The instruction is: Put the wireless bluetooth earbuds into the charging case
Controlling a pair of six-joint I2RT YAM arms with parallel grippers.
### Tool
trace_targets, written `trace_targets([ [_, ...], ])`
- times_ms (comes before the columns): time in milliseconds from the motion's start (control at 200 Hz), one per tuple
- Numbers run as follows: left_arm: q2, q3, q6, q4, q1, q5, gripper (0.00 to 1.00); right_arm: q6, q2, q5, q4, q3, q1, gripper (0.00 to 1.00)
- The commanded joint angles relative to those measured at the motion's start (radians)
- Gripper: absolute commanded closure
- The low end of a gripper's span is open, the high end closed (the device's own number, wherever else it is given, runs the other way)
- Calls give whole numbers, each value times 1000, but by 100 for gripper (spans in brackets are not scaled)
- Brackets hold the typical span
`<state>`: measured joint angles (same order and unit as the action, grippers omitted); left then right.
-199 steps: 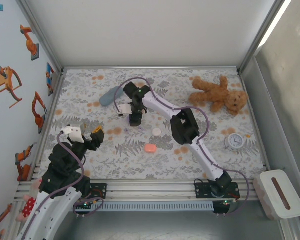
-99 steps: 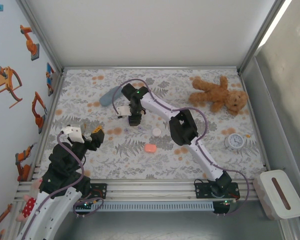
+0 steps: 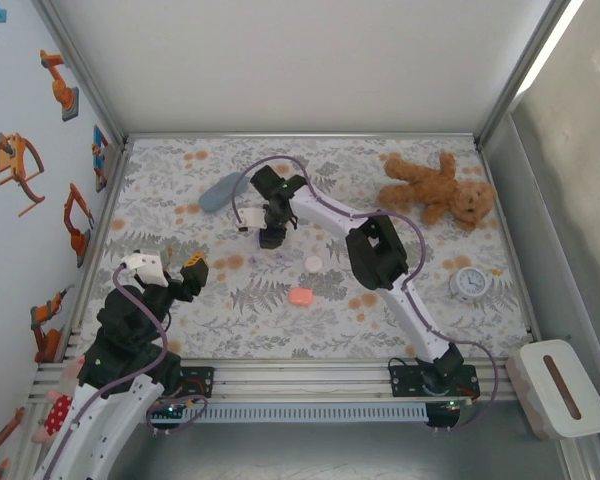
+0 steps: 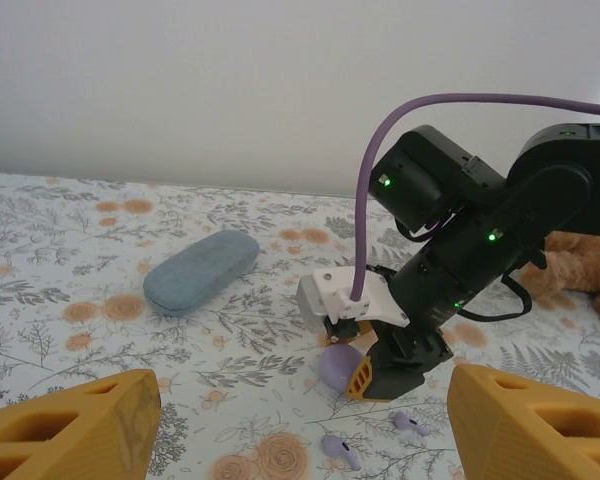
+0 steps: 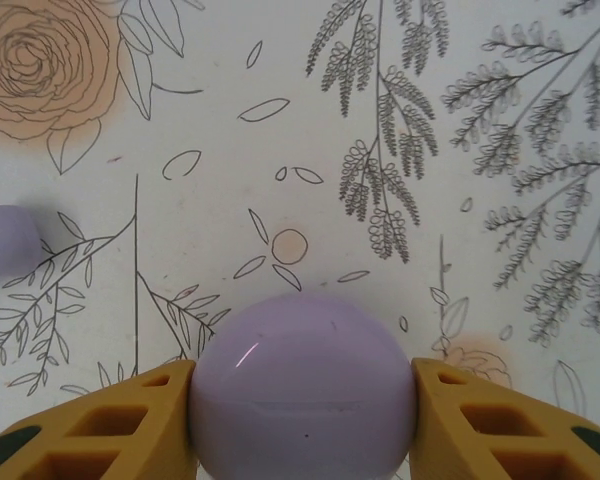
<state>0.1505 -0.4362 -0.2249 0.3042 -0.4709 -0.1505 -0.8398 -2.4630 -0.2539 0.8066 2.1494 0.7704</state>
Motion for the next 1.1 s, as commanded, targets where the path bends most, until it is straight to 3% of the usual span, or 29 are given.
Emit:
trace_targets([
  [0,2,-6,-31,-13,0,-19,25,67,160,-42,-146,-71,-9,54],
  [326,119,-22,-164,-117,1,40,25,215,556,-54,-542,-496,-14,54],
  [631,394,-194,-267,-215,0,281,28,290,871,22,-750,-819,34,54],
  [831,570,-284,-361,-340,-1,482,30,314,966,70,-816,-921,74,54],
  [1097,680,-325,-402,-416,-5,568,32,317,998,100,-843,-944,116,55],
])
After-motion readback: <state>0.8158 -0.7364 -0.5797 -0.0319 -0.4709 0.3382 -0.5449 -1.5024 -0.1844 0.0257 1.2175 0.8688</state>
